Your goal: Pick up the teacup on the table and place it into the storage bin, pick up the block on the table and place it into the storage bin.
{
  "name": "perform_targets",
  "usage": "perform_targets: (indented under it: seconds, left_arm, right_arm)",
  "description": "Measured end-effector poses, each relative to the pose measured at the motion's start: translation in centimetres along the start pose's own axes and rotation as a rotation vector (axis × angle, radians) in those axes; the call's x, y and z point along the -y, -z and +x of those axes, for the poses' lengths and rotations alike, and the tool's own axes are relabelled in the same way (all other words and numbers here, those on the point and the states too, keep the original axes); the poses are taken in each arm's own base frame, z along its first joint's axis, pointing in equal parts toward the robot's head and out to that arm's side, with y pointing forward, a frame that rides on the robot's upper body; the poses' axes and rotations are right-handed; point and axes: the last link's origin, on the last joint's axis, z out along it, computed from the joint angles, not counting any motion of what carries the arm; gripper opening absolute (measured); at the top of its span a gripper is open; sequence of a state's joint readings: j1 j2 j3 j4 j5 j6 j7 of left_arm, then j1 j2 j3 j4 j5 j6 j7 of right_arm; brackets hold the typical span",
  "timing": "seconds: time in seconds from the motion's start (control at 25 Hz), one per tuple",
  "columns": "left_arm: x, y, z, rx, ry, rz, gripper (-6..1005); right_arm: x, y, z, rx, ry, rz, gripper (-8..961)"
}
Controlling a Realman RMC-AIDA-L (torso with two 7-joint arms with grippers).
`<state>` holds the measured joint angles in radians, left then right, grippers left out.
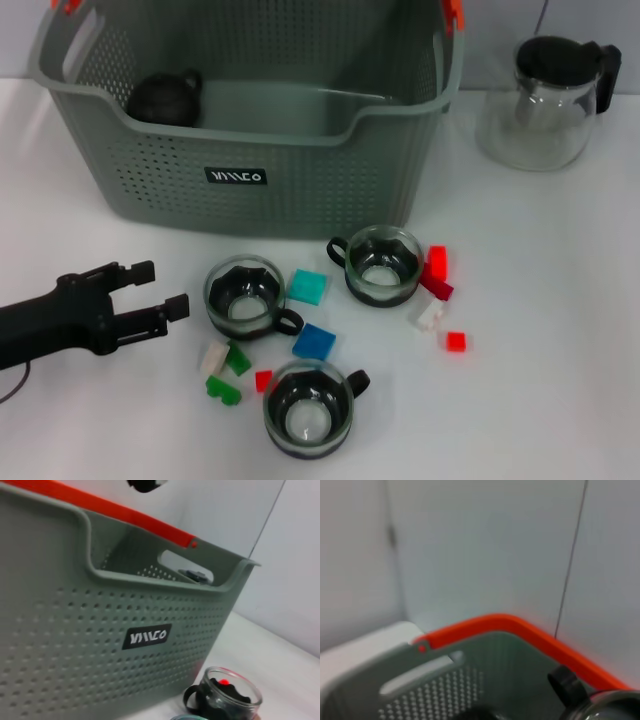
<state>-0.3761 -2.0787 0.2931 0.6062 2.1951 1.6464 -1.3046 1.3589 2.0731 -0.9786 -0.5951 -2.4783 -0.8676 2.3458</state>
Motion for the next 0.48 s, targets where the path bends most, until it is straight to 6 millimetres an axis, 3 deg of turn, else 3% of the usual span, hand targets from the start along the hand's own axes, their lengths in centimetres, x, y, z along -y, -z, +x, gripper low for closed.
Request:
perform_targets:
  seconds: [0.24, 0.48]
  left_arm:
    - [0.1, -0.3, -0.3, 0.003, 0.013, 0.016, 844]
    - [0.2, -0.2, -0.6, 0.006, 0.022, 0.028, 843]
  right_arm:
    - [-1.6, -3.6, 2.6, -0.085, 0.079, 0.096, 56]
    - [-1.4, -4.2, 6.2, -0.153, 0.05, 0.092, 55]
